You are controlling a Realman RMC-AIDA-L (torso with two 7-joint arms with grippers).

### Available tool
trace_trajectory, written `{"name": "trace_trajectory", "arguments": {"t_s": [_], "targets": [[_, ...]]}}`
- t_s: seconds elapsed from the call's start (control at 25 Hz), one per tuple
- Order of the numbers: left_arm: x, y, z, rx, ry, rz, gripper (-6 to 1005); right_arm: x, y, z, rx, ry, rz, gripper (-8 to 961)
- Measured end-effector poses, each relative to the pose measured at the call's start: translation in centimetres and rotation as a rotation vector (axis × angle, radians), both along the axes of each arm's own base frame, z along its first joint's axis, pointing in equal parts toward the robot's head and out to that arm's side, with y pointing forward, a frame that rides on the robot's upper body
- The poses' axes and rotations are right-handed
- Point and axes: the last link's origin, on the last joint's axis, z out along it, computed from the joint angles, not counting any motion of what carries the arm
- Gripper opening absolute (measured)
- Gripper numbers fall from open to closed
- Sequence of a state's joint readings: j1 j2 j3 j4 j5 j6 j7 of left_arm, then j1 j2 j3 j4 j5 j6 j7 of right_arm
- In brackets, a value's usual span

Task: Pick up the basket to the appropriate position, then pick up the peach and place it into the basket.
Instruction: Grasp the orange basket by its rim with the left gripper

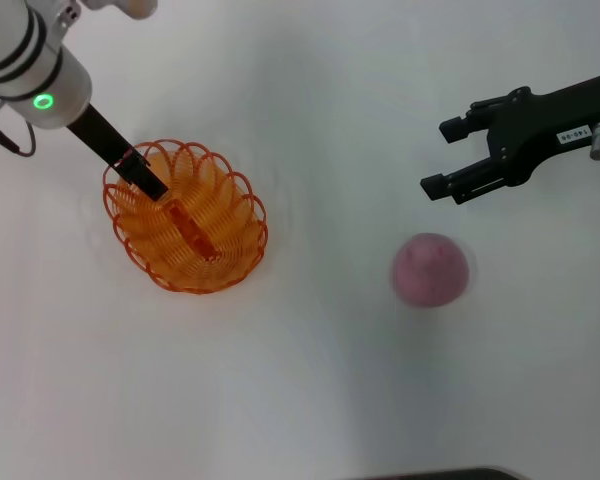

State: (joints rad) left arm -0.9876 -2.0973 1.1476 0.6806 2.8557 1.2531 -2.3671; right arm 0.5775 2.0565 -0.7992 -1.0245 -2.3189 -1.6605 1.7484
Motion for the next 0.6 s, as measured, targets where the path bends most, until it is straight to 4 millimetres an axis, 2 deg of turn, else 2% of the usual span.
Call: {"name": "trace_trajectory", "arguments": {"t_s": [0.24, 0.6], "targets": [[-0.04, 0.14, -0.16, 0.02, -0.006, 0.003, 784, -0.12, 0.05, -0.03, 0.0, 0.002, 0.004, 940], [-0.12, 0.15, -0.08, 0.028, -0.01, 0.008, 616, 0.03, -0.05, -0.03, 0.005, 0.008, -0.003, 941]]}}
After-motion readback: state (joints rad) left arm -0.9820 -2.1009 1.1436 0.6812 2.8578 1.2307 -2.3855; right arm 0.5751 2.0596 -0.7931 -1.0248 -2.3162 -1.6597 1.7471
